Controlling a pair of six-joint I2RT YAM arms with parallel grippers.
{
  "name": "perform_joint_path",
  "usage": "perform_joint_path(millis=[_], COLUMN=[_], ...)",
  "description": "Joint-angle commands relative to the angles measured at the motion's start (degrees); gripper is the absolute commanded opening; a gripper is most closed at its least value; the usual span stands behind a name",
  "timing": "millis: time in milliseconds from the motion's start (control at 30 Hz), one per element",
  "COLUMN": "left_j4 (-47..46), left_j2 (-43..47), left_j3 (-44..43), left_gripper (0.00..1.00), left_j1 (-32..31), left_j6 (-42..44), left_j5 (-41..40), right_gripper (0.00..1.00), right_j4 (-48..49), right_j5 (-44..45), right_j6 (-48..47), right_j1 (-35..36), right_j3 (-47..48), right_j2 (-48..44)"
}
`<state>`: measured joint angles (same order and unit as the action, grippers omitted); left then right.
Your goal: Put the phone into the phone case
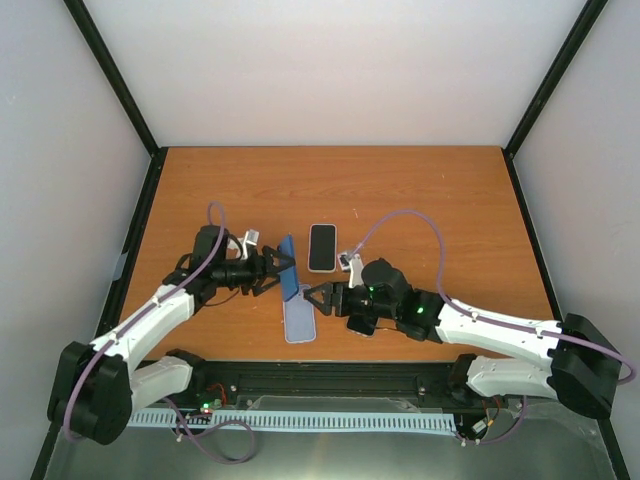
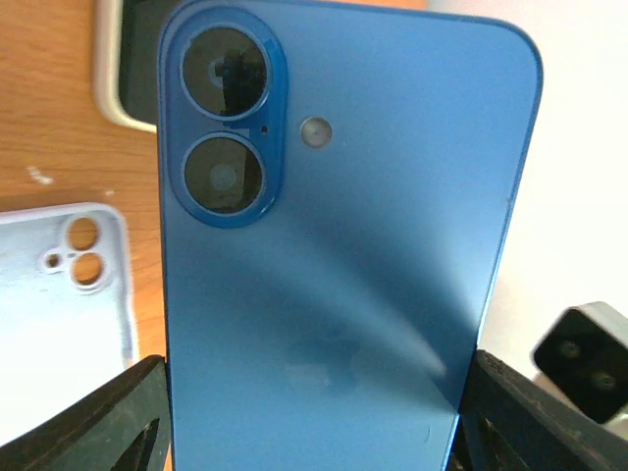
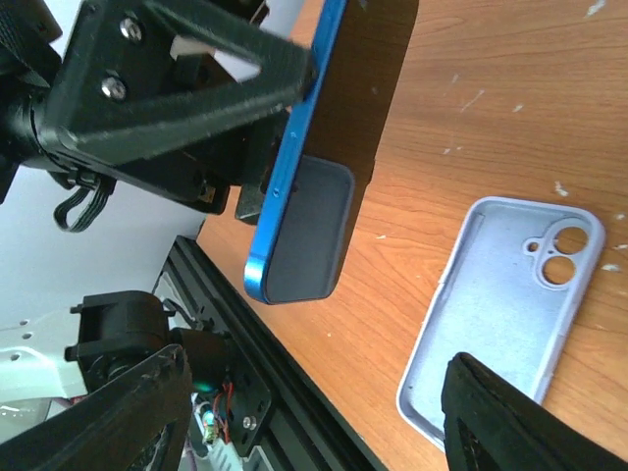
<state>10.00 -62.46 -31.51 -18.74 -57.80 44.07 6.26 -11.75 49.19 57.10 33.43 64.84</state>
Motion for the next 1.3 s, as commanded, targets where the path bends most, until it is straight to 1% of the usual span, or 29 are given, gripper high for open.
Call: perform_joint_path(millis=[0,67,100,200,300,500,600,700,933,1033,1067,1133,1200,1267], left_j4=[-10.53,-11.94,-11.80,-11.27,-12.38,-13.26,-13.94,-14.59,-15.12,-15.06,-14.82,-13.87,-12.90,-9.74], left_j2=[3.36,4.31,4.86,6.46,7.13,7.61,7.73,7.64,7.59,7.39,7.29,7.10,6.94,6.81], left_j3=[0.32,0.50,0.36,0.21,0.52,0.61,0.89,0.93,0.57,0.57,0.45,-0.05,-0.61,-1.86], left_gripper=[0.52,0.51,0.51,0.51,0.51,0.51,0.51,0.51,0.51,0.52,0.53,0.58,0.66,0.76], left_j1=[-0.07,-0.06,-0.07,-0.06,-0.07,-0.02,-0.07,-0.07,-0.07,-0.06,-0.06,-0.07,-0.07,-0.07], left_j6=[-6.54,-8.08,-8.45,-9.92,-11.64,-13.91,-14.88,-15.64,-16.55,-16.73,-16.61,-16.20,-15.64,-14.58], left_j5=[6.01,6.62,6.37,5.09,4.97,4.55,4.53,4.70,4.81,4.79,4.73,4.55,4.61,4.22], right_gripper=[0.68,0.68,0.68,0.70,0.72,0.68,0.62,0.53,0.19,0.07,0.04,0.03,0.03,0.03], right_j4=[3.11,6.16,6.67,2.55,-0.01,-1.19,-2.10,-3.98,-4.50,-4.80,-4.97,-5.55,-6.63,-8.38], right_j5=[2.49,1.65,2.59,8.99,12.54,17.18,19.02,20.30,22.77,24.48,25.02,26.31,27.81,30.32], right_j6=[-0.92,0.24,0.40,-2.74,-6.26,-10.06,-12.17,-13.18,-13.46,-13.93,-14.13,-14.60,-15.20,-16.98], right_j1=[2.14,2.37,2.97,5.76,7.06,8.11,8.84,9.08,9.73,9.87,9.87,9.89,9.87,9.87], right_j3=[2.01,0.94,0.90,4.00,6.76,10.83,14.02,16.10,15.36,15.18,15.25,15.55,16.04,16.86], right_j2=[0.99,0.90,0.65,0.56,2.07,5.73,8.21,10.23,11.26,10.95,10.82,10.73,10.75,10.81])
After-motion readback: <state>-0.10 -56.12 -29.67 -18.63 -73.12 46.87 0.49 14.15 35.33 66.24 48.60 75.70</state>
